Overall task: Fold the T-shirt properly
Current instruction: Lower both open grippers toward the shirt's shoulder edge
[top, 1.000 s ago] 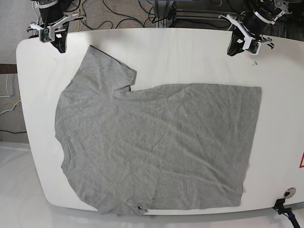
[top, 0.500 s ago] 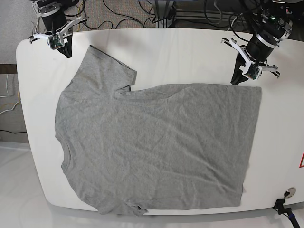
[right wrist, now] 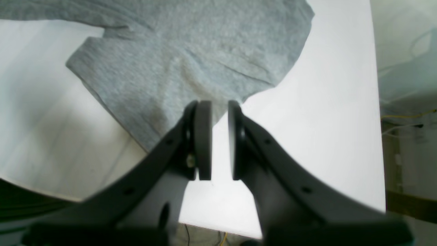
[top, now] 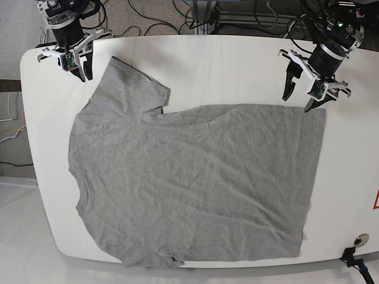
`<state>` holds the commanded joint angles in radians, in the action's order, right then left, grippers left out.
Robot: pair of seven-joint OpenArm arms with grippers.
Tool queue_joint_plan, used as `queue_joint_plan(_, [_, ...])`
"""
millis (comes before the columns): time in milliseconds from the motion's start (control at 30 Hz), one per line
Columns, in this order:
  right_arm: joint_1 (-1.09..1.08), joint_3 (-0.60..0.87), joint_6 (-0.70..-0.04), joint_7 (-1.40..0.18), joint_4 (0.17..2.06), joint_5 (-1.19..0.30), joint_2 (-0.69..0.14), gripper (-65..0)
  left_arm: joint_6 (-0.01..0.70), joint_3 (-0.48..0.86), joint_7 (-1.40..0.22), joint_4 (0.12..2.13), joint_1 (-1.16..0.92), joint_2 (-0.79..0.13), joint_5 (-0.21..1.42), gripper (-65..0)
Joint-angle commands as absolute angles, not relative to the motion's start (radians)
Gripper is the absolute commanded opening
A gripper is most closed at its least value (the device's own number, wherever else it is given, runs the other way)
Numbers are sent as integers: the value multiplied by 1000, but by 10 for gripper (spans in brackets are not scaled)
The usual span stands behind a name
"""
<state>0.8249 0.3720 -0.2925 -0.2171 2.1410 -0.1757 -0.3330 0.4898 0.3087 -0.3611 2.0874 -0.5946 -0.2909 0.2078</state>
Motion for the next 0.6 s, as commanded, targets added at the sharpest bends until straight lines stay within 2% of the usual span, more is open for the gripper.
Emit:
queue_joint_plan(167, [813,349,-291,-236,2130,-178,-334,-572,491,320,-352,1973,-585,-373,283,-326])
queue_joint_plan(300, [813,350,-288,-248,2095,-179,-333,-513,492,318,-343,1928,-570,-426,355,-288])
queue_joint_plan(400, [811,356,-287,-252,2069,-184,-333,-478,494,318,-346,1891,-549,-440,404,-280])
queue_joint_plan(600, [812,356,-284,-265,2037,-188,-334,-471,495,306,-373,1845,-506,-448,460,-290])
